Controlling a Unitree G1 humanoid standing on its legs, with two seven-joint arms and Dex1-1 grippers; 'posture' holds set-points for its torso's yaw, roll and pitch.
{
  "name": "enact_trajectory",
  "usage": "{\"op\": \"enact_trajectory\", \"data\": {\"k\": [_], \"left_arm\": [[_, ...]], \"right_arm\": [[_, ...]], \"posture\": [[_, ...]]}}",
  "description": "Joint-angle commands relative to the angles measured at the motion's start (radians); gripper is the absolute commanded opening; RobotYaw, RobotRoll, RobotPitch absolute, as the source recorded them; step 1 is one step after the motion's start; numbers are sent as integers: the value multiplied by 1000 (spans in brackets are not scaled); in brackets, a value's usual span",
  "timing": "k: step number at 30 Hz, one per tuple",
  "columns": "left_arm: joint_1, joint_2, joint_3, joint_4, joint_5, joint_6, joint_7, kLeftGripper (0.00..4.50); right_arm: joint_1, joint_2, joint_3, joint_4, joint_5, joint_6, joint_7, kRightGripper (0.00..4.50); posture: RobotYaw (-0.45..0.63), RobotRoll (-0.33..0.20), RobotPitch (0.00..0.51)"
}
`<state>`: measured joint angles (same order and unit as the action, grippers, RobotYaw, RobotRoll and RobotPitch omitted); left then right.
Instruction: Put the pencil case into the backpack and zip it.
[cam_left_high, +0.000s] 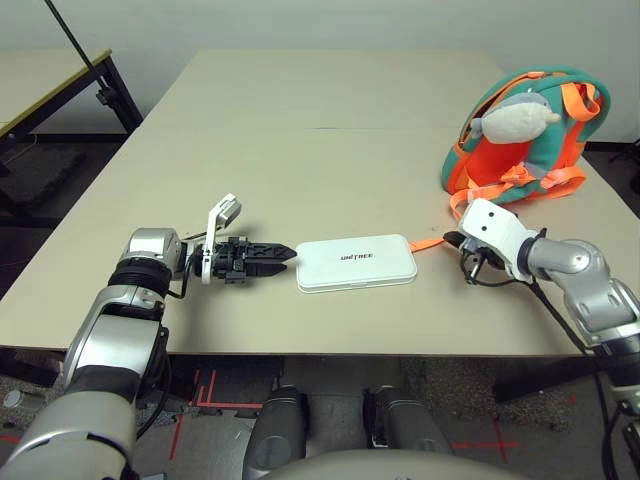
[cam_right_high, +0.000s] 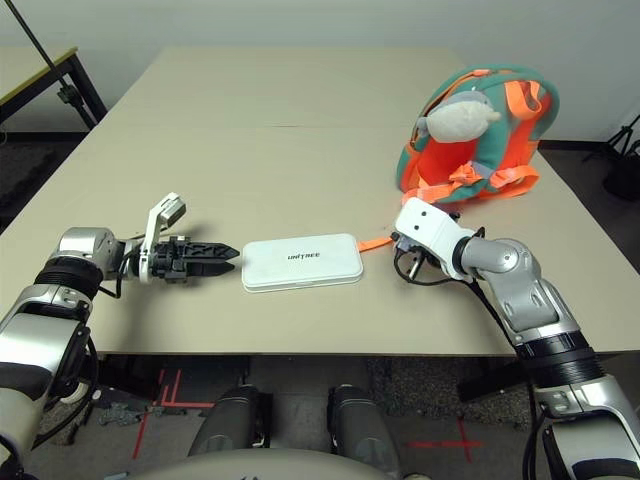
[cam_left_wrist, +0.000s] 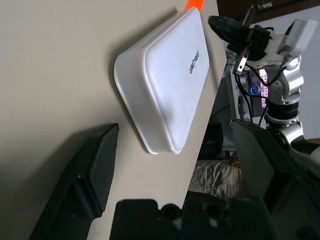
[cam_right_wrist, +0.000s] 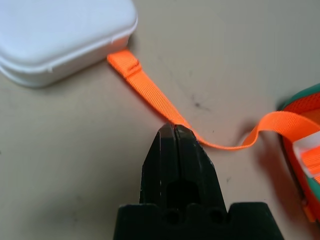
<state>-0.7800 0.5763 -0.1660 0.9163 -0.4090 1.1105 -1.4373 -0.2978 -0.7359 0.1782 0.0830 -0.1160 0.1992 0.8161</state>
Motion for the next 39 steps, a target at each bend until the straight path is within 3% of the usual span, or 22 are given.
{"op": "enact_trajectory", "data": {"k": [1, 10, 20, 30, 39], "left_arm": [[-5, 14, -5, 22, 35, -11, 6, 4500], [-2, 3, 2, 29, 46, -18, 2, 4500], [1, -4, 26, 33, 47, -16, 10, 4500], [9, 9, 23, 25, 52, -10, 1, 4500], [21, 15, 22, 16, 48, -1, -3, 4500]], "right_arm": [[3, 3, 34, 0, -24, -10, 17, 34], [-35, 54, 136, 15, -100, -30, 31, 34], [-94, 160, 190, 24, -121, -25, 42, 34], [-110, 183, 215, -4, -140, -5, 82, 34], [-145, 232, 293, -83, -136, 171, 181, 34]], "posture": [[89, 0, 53], [85, 0, 52], [93, 0, 51], [101, 0, 54], [97, 0, 46]]}}
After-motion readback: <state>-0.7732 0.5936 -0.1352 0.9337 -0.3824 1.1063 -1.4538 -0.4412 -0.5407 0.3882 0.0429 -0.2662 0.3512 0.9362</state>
